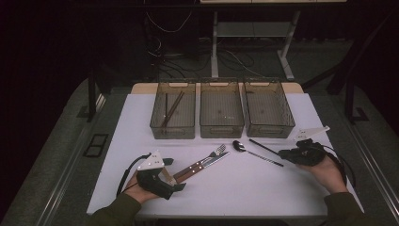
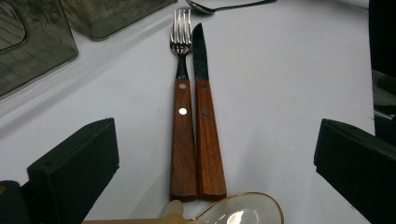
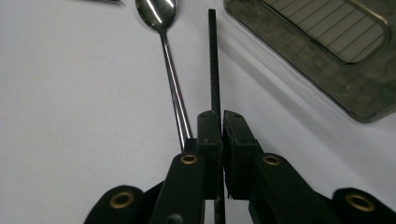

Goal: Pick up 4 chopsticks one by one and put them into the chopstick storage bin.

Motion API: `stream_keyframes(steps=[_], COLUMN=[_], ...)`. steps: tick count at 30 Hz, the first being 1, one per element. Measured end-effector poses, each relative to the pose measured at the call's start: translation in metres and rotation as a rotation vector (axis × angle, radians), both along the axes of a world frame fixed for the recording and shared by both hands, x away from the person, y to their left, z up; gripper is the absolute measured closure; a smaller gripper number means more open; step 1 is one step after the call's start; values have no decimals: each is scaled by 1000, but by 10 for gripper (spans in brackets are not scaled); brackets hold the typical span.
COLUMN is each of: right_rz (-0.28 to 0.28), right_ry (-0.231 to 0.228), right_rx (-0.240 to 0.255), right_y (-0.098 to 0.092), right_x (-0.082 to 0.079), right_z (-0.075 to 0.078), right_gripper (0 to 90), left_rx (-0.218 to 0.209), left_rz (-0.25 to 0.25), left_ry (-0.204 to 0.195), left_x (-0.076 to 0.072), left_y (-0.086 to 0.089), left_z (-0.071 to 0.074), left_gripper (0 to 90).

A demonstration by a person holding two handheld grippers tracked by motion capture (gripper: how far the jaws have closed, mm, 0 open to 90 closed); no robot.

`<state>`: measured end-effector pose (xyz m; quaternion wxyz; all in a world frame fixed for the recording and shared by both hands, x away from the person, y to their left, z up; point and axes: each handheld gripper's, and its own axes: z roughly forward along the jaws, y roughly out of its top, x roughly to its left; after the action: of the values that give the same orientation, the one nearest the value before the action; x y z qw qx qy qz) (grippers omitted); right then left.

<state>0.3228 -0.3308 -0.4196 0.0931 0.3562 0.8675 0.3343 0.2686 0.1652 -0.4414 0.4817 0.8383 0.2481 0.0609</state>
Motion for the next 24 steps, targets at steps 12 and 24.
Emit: stream_keyframes(steps=[12, 24], right_rz=[32, 61], right_ry=[-20, -39], right_rx=[49, 133], right_y=[10, 24], right_x=[-3, 0], right_z=[12, 25], right_gripper=[863, 863], left_rx=[1, -2], left_rz=[-4, -7], left_ry=[-1, 2], left_x=[0, 1], left_y=[0, -1], left_z=[0, -2], left_gripper=[0, 0])
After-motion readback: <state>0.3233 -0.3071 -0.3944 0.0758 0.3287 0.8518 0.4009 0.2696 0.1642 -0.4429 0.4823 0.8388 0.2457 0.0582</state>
